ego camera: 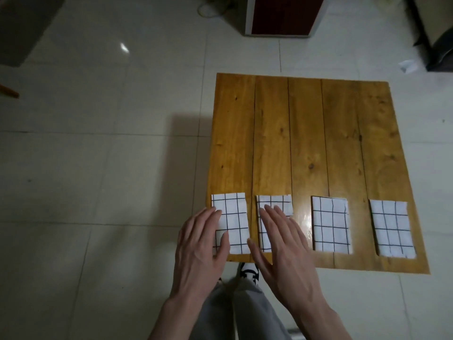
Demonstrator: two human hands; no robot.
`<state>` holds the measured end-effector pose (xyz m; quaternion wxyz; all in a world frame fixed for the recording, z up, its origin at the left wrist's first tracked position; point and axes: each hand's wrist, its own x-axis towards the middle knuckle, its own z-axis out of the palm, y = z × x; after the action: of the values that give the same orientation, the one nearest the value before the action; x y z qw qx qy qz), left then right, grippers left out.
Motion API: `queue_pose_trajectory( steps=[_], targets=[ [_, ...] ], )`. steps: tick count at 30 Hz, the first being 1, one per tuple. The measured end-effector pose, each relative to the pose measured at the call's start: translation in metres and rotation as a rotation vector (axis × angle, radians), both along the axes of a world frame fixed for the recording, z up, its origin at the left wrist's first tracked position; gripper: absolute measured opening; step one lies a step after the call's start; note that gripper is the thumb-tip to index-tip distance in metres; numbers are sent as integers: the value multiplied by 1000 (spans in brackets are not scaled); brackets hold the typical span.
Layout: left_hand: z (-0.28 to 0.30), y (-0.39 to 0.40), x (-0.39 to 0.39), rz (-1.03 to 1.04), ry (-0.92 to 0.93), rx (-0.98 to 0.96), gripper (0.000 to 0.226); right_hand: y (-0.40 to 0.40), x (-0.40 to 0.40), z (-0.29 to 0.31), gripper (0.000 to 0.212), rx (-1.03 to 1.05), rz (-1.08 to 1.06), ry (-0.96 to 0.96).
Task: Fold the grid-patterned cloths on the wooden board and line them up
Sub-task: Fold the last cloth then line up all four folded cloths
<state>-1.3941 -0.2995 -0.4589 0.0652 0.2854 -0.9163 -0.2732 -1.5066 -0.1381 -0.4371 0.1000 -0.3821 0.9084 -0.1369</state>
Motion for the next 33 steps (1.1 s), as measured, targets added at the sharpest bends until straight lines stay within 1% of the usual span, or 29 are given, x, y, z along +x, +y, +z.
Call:
queue_pose_trajectory(
  steps=[7, 10, 13, 18, 24, 28, 33],
  targets=[
    [-112, -7, 6, -81, -96, 17, 53, -15, 0, -114, 64, 39, 23, -4],
    [-145, -6, 1, -120, -81, 10, 53, -20, 0, -148, 64, 48, 48, -51],
    [-171, -5, -3, -126, -63, -11, 52, -24, 2, -175, 63, 57, 91, -53],
    [-198, -8, -2, -151, -84, -80, 58, -28, 11, -204, 69, 53, 165, -25],
    [-207, -11, 1, -202, -144, -167, 56, -27, 24, -221, 69, 135, 90, 6],
    [-207, -15, -4, -247, -151, -173, 59, -30, 30, -218, 67, 153, 35, 35],
    [-207, -20, -9, -267, -147, -161, 60, -35, 29, -217, 67, 164, 21, 42]
  ],
)
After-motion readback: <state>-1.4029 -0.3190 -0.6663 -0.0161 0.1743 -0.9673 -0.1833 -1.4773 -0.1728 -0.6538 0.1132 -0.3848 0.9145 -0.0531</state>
